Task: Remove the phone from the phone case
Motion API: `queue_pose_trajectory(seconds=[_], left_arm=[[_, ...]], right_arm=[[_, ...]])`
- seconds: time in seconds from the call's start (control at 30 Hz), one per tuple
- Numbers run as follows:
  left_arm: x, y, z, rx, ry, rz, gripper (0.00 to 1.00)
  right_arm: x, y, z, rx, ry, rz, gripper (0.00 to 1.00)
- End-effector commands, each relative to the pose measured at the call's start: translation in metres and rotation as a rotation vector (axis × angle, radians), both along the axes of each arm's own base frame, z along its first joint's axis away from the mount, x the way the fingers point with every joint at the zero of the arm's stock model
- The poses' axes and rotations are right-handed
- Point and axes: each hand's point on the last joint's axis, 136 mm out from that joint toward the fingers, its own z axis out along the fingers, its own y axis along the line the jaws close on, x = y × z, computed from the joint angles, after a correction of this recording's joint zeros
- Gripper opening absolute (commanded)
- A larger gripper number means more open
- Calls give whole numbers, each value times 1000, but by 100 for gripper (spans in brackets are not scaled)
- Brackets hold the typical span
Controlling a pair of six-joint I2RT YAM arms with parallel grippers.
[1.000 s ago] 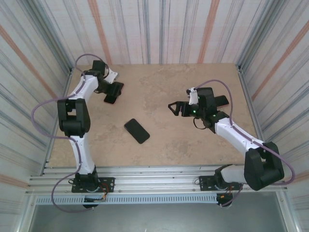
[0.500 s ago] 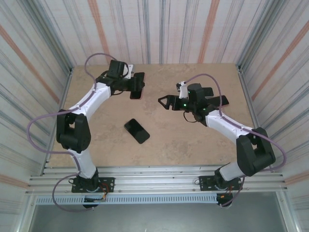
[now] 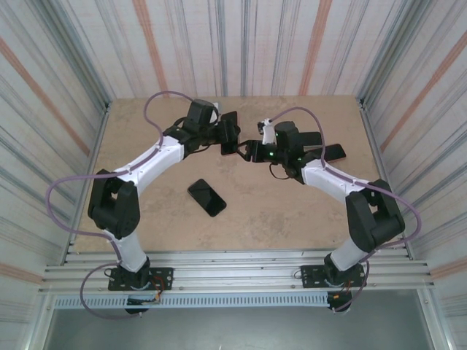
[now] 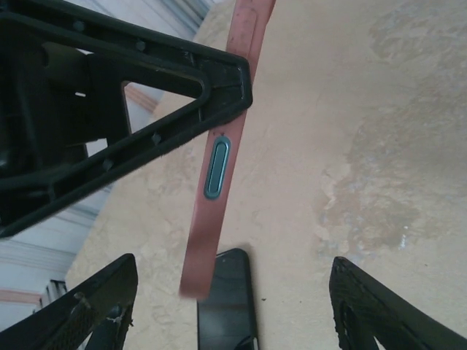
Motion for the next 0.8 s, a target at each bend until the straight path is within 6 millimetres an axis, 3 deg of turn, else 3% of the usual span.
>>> queue_pose_trajectory(seconds=[0.0, 0.2, 0.27, 0.6, 0.7, 0.77], left_arm=[[2, 1, 48, -83, -103, 46, 60], [-3, -5, 56, -102, -104, 45, 60], [-5, -7, 55, -104, -98, 42, 60], [-10, -9, 58, -112, -97, 37, 60], [-12, -9, 61, -117, -100, 31, 65], [-12, -10, 62, -123, -95, 22, 78]], right_arm=[[4, 12, 3, 16, 5, 34, 61], [13, 14, 4, 20, 10, 4, 44], [16, 15, 6, 24, 7, 1, 33], [18, 17, 19, 63, -1, -2, 14], [17, 15, 24, 73, -6, -2, 6], [15, 13, 29, 82, -10, -1, 3]])
